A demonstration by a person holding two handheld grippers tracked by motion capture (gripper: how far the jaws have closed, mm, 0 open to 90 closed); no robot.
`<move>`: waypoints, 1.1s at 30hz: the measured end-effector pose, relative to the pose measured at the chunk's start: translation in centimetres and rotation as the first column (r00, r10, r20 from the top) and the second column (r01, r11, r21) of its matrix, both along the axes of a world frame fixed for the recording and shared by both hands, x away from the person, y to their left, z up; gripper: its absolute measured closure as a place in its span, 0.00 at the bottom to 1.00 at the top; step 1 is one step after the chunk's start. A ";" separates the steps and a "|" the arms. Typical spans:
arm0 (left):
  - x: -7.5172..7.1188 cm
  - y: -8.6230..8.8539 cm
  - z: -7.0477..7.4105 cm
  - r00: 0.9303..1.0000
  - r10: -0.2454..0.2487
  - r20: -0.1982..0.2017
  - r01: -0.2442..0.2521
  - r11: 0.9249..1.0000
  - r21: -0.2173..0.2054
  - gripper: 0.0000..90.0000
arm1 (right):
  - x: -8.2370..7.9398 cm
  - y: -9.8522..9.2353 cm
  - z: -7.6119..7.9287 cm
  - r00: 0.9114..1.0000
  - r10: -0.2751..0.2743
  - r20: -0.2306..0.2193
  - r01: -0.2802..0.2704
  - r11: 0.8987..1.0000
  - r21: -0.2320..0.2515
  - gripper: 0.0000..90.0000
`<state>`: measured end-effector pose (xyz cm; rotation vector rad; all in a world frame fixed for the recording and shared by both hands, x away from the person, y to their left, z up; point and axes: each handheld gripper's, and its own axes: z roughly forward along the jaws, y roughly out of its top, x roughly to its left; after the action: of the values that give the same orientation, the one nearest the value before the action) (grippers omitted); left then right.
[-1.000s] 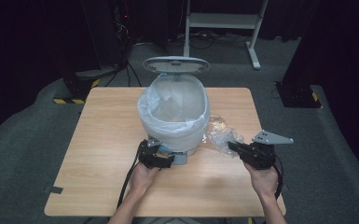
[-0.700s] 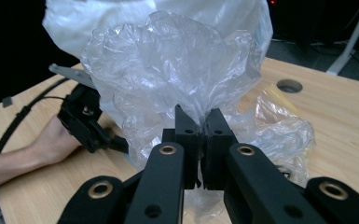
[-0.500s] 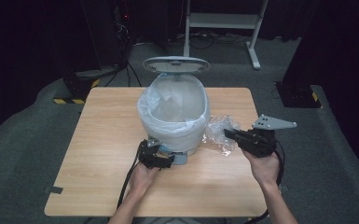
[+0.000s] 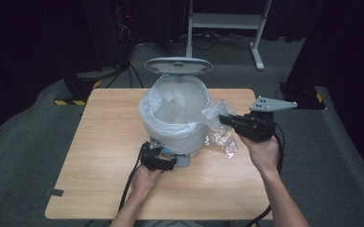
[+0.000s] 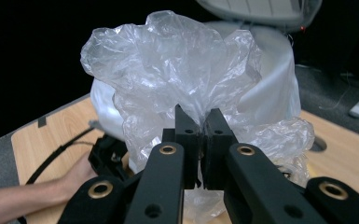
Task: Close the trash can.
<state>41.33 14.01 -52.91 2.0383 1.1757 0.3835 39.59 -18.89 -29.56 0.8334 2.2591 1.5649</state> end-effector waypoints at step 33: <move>-0.3 -0.4 0.0 0.999 0.041 0.006 -0.041 0.999 -0.003 0.00 | 7.5 7.9 1.5 0.994 0.069 -0.084 -0.077 0.993 -0.090 0.96</move>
<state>41.01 13.63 -52.96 2.0121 1.2155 0.4070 47.09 -10.95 -28.03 0.8113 2.4246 1.4686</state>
